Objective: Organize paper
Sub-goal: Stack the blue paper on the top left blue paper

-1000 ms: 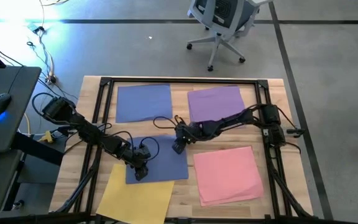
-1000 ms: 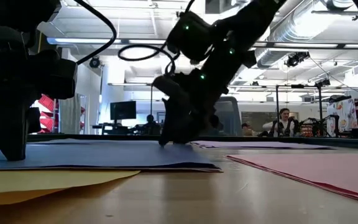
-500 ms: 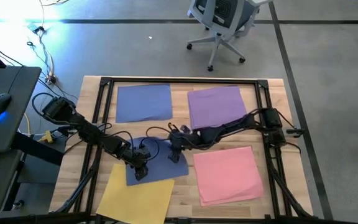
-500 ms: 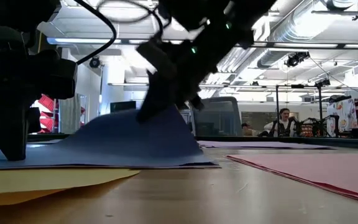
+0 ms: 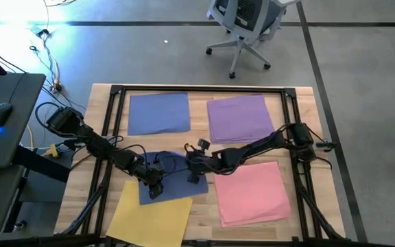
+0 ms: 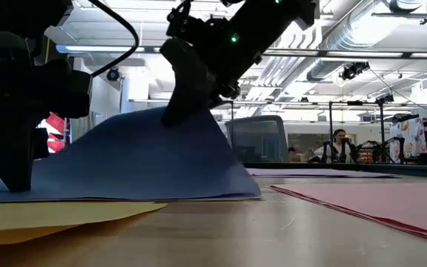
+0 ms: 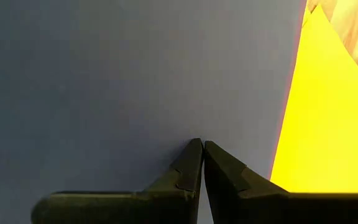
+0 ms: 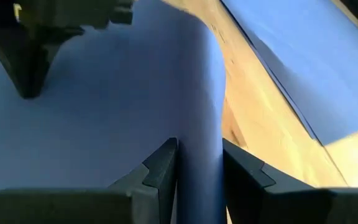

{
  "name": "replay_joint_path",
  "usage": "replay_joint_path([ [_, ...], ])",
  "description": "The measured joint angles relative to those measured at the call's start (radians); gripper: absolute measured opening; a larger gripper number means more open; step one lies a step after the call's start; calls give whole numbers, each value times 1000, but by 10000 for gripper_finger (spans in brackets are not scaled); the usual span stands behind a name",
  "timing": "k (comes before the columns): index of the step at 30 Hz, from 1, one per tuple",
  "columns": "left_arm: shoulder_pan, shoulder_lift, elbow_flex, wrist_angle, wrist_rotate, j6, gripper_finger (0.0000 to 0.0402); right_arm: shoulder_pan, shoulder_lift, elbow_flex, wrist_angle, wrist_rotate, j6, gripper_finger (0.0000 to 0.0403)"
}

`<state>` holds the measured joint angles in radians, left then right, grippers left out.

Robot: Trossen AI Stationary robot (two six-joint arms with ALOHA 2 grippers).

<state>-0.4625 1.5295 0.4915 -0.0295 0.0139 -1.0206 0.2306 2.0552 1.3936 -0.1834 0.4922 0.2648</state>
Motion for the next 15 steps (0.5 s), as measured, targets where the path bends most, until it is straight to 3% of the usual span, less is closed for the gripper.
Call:
replay_joint_path([
  [4,0,0,0,0,2,0,0,2,0,-32,-11,49,18,95],
  [15,1,0,0,1,5,-2,0,19,23,-68,52,22,-18,94],
])
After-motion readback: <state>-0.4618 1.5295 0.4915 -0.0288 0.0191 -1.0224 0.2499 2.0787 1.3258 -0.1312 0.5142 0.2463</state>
